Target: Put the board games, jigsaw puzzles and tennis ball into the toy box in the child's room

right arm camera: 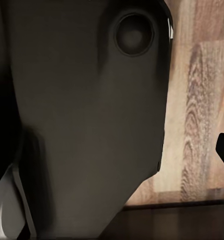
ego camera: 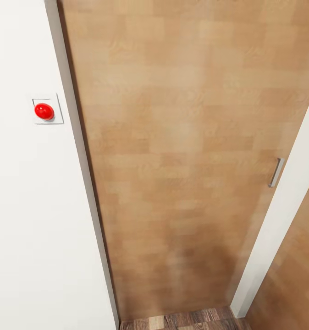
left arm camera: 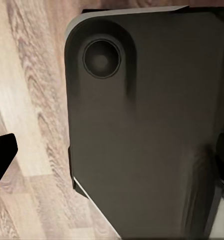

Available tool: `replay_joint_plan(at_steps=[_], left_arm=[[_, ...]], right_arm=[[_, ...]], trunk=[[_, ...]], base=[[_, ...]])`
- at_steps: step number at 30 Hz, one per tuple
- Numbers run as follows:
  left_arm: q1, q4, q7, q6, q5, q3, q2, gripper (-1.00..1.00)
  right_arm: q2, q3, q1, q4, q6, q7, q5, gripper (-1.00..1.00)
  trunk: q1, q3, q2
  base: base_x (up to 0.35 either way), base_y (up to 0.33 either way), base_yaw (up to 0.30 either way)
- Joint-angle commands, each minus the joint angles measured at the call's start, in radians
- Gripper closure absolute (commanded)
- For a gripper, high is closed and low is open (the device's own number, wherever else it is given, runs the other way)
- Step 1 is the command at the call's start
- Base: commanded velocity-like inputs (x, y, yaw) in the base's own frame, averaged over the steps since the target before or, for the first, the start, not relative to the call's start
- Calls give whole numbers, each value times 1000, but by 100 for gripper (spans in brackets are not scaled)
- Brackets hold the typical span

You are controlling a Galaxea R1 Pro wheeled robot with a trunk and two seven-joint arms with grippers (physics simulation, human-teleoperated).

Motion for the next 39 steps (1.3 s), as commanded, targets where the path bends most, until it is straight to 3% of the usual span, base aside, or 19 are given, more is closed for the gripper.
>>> replay_joint_plan(at_steps=[1, 13, 22, 29, 37, 39], left_arm=[[0, 0, 0, -3, 0, 1, 0, -100], [0, -2, 1, -5, 0, 5, 1, -100], [0, -19, 1, -5, 0, 7, 3, -100], [-1, -63, 5, 4, 0, 9, 1, -100], [-10, -136, 121, 36, 4, 10, -3, -100], [-32, -139, 135, 48, 5, 10, -3, -100]], right_arm=[[-1, 0, 0, 0, -1, -1, 0, -100], [-3, -2, 0, 0, -4, -1, -1, -100], [1, -3, 0, 0, -131, -1, 1, -100], [3, -6, 0, 0, -161, -1, -3, -100], [2, -8, -4, -31, -154, -10, -5, -100], [1, -8, -6, -69, -149, -42, -8, -100]], trunk=[[-4, 3, 7], [-50, 40, 91], [-84, 68, 154], [-111, 90, 203], [-142, 115, 259], [-150, 122, 273]], base=[[0, 0, 0], [0, 0, 0], [0, 0, 0], [0, 0, 0], [0, 0, 0], [0, 0, 0]])
